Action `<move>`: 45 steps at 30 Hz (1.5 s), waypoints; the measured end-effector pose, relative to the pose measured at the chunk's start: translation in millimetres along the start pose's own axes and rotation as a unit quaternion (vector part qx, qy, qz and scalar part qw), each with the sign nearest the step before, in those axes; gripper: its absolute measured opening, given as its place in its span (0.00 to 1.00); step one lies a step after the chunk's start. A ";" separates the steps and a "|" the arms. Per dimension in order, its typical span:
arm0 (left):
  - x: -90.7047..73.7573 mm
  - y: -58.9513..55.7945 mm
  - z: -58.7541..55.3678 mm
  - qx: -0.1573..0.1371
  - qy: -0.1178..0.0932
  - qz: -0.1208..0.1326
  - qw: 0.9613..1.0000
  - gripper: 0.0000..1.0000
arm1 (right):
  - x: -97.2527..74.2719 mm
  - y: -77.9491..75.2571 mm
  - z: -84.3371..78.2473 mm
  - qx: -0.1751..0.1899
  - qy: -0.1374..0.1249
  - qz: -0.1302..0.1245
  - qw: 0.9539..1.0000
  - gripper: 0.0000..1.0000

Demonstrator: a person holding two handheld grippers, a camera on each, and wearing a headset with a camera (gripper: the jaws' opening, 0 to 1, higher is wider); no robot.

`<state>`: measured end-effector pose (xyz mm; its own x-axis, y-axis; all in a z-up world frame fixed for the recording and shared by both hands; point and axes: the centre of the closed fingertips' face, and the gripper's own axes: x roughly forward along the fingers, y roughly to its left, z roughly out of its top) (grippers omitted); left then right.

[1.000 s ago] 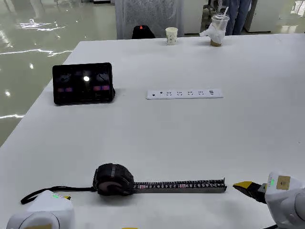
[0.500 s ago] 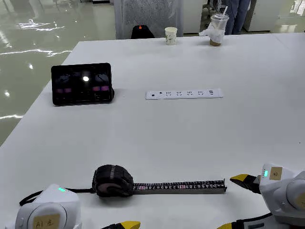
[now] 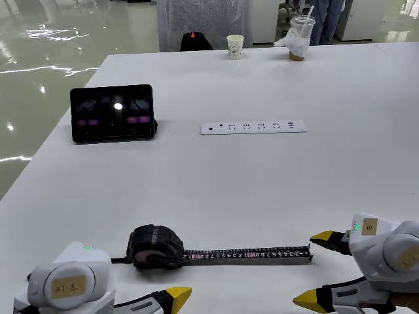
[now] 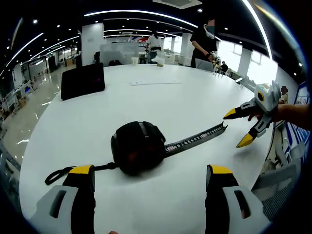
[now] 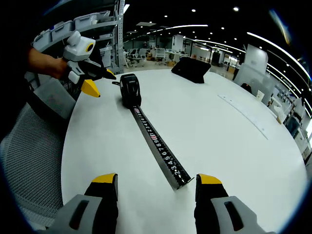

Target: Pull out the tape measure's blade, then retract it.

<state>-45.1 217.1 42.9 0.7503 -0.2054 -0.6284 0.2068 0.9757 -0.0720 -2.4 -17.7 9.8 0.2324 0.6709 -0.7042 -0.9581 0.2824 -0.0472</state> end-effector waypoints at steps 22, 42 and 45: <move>21.4 6.5 20.1 -0.030 -0.010 0.007 0.999 0.75 | 6.5 -20.2 -6.2 -0.039 0.017 0.009 0.999 0.38; 39.9 12.5 25.4 -0.060 0.009 0.024 0.998 0.63 | 11.7 -32.5 -13.8 -0.070 0.048 0.041 0.996 0.20; 42.3 16.2 27.4 -0.067 0.010 0.028 0.997 0.61 | 12.3 -33.4 -14.3 -0.074 0.051 0.047 0.995 0.18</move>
<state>7.2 222.1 36.4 0.7456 -0.1500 -0.6493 0.0787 0.9873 -0.1377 30.1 -28.7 -7.4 0.1293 0.6144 -0.7783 -0.9908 0.1121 -0.0761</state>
